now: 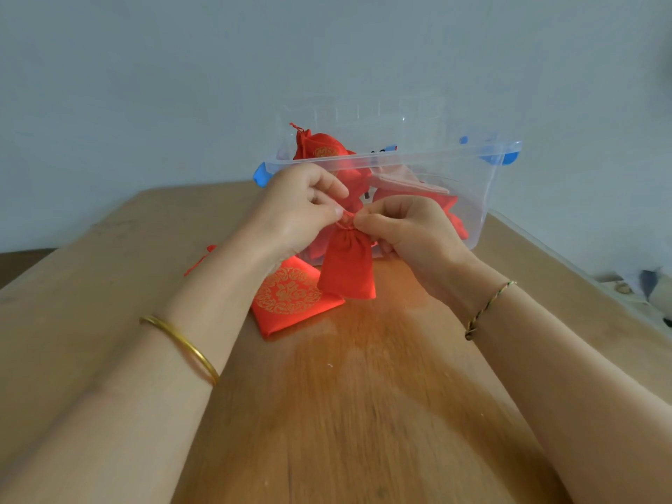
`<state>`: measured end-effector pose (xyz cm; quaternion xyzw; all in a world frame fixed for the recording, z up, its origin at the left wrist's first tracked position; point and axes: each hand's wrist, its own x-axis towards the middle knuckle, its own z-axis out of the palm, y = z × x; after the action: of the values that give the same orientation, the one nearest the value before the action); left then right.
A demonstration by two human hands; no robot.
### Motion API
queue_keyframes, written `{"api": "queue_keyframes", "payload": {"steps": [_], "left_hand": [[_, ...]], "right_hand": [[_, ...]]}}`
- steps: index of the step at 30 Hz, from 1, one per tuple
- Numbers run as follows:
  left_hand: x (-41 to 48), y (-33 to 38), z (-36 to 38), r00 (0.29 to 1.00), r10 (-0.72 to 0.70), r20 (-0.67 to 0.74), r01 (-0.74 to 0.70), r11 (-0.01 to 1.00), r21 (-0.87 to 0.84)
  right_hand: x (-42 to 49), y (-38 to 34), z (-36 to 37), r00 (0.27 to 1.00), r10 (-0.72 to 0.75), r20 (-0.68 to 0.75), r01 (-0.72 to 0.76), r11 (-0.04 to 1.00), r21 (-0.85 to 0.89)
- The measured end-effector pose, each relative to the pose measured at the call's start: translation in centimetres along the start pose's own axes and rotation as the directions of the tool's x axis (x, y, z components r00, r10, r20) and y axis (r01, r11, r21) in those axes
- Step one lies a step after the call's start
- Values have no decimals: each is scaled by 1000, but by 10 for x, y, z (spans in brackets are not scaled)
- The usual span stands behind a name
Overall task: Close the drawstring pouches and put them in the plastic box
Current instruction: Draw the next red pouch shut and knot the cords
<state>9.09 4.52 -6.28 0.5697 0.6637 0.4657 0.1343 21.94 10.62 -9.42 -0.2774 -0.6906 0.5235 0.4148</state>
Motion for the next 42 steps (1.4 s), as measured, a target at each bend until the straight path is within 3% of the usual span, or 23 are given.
{"api": "queue_keyframes", "payload": {"steps": [8,17,21,25,32,42], "left_hand": [[3,-6,5,999,-39,-12,39,999,-4],[3,-9,7,996,59,-61,-58,998,17],[3,-8,7,997,57,-60,-56,998,29],[-1,-3,6,1000,-4,-10,3,998,-66],[-5,2,6,998,-51,45,58,986,-153],[-12,6,10,996,-89,-8,86,983,-164]], "right_hand": [[-1,-1,3,993,-115,-22,111,985,-135],[1,0,3,998,3,63,-9,995,97],[3,3,2,996,46,74,-60,980,191],[6,5,1,996,75,41,-83,963,256],[7,7,0,996,77,40,-85,963,256],[5,4,-3,994,29,104,-43,990,135]]}}
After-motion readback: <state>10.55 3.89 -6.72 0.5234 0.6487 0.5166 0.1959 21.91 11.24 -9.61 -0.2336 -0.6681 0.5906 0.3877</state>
